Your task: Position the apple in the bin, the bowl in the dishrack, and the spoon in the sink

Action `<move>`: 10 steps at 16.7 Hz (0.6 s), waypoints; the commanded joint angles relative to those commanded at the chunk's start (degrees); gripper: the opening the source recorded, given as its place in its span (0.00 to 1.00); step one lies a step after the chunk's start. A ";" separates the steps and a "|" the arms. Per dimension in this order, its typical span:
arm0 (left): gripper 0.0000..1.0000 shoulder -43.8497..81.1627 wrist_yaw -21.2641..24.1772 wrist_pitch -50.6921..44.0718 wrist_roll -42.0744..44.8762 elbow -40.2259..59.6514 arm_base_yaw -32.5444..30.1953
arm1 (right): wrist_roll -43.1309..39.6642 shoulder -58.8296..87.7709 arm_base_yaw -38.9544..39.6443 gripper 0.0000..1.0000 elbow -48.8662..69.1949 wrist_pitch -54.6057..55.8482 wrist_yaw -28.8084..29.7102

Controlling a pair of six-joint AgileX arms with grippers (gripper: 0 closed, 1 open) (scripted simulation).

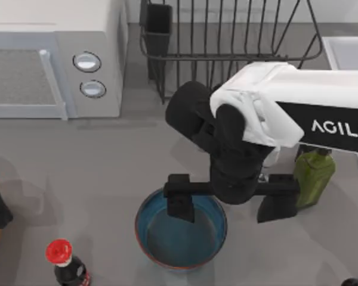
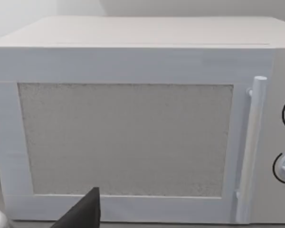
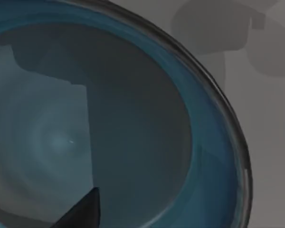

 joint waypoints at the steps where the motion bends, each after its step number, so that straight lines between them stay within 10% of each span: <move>1: 1.00 0.00 0.00 0.00 0.00 0.00 0.00 | 0.04 0.60 0.04 1.00 -1.49 2.08 0.00; 10: 1.00 0.00 0.00 0.00 0.00 0.00 0.00 | 0.17 2.15 0.14 0.92 -5.30 7.46 0.01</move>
